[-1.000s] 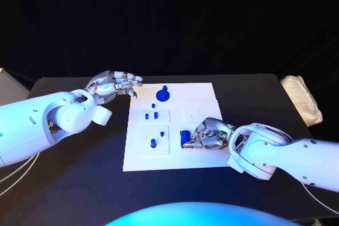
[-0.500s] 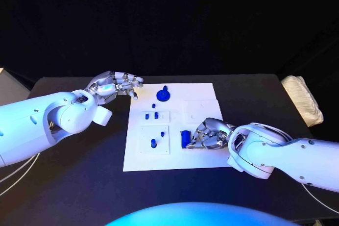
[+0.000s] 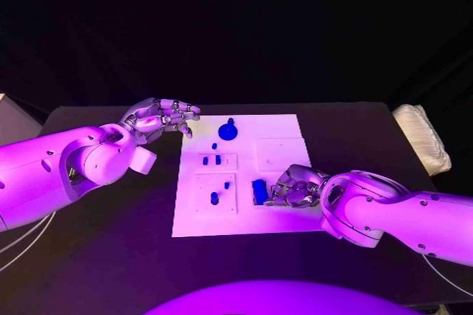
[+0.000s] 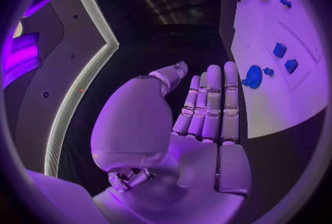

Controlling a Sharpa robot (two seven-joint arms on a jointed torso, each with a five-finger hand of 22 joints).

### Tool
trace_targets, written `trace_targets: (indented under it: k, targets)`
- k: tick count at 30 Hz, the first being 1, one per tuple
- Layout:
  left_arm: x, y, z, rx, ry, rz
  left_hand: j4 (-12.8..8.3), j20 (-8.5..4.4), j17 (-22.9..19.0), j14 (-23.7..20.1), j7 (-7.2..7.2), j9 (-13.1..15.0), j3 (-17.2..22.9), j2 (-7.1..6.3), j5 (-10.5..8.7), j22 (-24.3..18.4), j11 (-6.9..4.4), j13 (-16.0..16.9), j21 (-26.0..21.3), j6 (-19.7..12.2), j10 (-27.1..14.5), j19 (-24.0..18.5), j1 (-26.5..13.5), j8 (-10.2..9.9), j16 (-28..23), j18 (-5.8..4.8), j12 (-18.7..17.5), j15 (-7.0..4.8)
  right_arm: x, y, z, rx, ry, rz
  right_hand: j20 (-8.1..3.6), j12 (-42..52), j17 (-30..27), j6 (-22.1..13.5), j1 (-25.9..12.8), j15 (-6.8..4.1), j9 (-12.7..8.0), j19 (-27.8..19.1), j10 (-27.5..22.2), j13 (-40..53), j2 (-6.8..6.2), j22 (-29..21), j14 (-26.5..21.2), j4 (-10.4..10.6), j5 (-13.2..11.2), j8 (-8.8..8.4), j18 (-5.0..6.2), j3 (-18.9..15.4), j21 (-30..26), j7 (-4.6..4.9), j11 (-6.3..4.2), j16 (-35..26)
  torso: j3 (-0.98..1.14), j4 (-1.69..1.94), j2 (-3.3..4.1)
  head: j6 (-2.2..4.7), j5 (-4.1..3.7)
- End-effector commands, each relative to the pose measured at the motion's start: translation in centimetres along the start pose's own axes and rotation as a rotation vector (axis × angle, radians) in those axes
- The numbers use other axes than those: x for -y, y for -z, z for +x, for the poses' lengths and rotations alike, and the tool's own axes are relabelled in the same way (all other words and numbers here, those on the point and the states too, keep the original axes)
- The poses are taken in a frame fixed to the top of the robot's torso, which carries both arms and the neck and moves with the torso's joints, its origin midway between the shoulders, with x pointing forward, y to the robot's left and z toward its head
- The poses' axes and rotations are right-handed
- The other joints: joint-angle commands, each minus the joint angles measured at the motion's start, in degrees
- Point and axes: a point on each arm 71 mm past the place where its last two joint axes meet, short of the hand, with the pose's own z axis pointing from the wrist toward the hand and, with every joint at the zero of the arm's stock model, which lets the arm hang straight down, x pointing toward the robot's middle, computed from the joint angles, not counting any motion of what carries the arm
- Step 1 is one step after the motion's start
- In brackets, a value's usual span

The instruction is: Assemble the parts on the task board

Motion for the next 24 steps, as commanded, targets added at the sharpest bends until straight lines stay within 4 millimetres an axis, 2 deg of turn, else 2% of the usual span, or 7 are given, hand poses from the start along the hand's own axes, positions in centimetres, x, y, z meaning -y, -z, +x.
trace_targets:
  k: [1,3,9,12,15,24]
  targets:
    - [0.11,-0.03,0.16,-0.015,0.003,0.011,0.30,-0.10,0.06,-0.30,-0.11,0.06,-0.02,0.11,-0.03,-0.05,-0.21,-0.05,-0.20,-0.32,-0.37,0.43,0.06,0.02,0.23,0.78,0.23,0.16,0.22,0.00,0.12,-0.032,0.000,0.019,-0.43,0.05,11.48,0.35,-1.03,-0.36,0.09,4.95,3.17,9.36,-0.76,13.73,5.23,0.00,0.15,0.25,-1.10,0.03,0.26,-0.02,-0.58,0.34,0.02,-0.06,-0.02,0.06,0.01]
    - [0.09,-0.04,0.15,-0.016,0.004,0.010,0.31,-0.11,0.06,-0.30,-0.12,0.07,-0.01,0.12,-0.03,-0.06,-0.22,-0.05,-0.22,-0.31,-0.37,0.45,0.09,0.04,0.23,0.78,0.25,0.16,0.19,0.03,0.21,-0.045,0.002,0.015,-0.43,0.05,11.48,0.33,-1.09,-0.37,0.11,4.94,3.18,9.37,-1.23,13.72,5.22,-0.06,0.00,0.32,-1.09,-0.04,0.23,-0.04,-0.60,0.34,0.01,0.00,-0.04,0.09,-0.01]
    - [0.07,-0.04,0.08,-0.015,0.006,0.008,0.30,-0.11,0.06,-0.31,-0.12,0.07,-0.01,0.11,-0.03,-0.07,-0.22,-0.05,-0.24,-0.30,-0.38,0.47,0.13,0.05,0.22,0.78,0.26,0.15,0.09,0.12,0.30,-0.052,-0.001,-0.001,-0.46,0.06,11.46,0.31,-0.49,-0.38,0.18,4.92,3.19,9.44,-4.63,13.72,5.21,-0.20,-1.32,0.71,-1.09,-0.23,0.24,-0.02,-0.60,0.32,-0.02,-0.02,-0.04,0.07,-0.04]
    - [0.06,-0.03,0.01,-0.010,0.010,0.009,0.49,-0.10,0.07,-0.31,-0.11,0.09,-0.10,0.12,-0.05,-0.12,-0.21,-0.05,-0.31,-0.26,-0.38,0.51,-0.02,0.08,0.23,0.77,0.31,0.17,0.12,0.20,0.24,-0.040,-0.005,-0.006,-0.46,0.15,11.53,0.50,-1.47,-0.34,0.26,4.98,3.24,9.53,-6.47,13.80,5.22,0.08,-2.09,0.98,-1.15,-0.53,0.59,0.08,-0.52,0.36,-0.01,-0.01,-0.04,0.11,-0.10]
    - [0.06,-0.01,-0.09,-0.006,0.012,0.009,0.57,-0.09,0.07,-0.30,-0.10,0.10,-0.15,0.11,-0.05,-0.15,-0.20,-0.05,-0.35,-0.27,-0.38,0.54,-0.08,0.09,0.23,0.77,0.33,0.18,0.20,0.31,0.13,-0.024,-0.010,-0.012,-0.48,0.21,11.62,0.56,-1.67,-0.36,0.32,4.98,3.28,9.58,-7.63,13.81,5.24,0.07,-2.09,1.12,-1.16,-0.41,0.66,0.06,-0.54,0.40,-0.02,-0.02,0.00,0.14,-0.13]
    - [0.06,0.05,-0.18,-0.003,0.014,0.009,0.56,-0.10,0.07,-0.30,-0.11,0.10,-0.15,0.11,-0.05,-0.16,-0.21,-0.05,-0.36,-0.27,-0.38,0.54,-0.06,0.09,0.23,0.77,0.34,0.17,0.51,0.81,-0.29,0.018,-0.027,-0.037,-0.47,0.19,11.58,0.54,-1.87,-0.33,0.32,4.97,3.28,9.58,-8.12,13.79,5.23,0.02,-1.79,1.18,-1.15,-0.44,0.58,0.08,-0.51,0.38,-0.01,-0.03,0.05,0.04,-0.15]
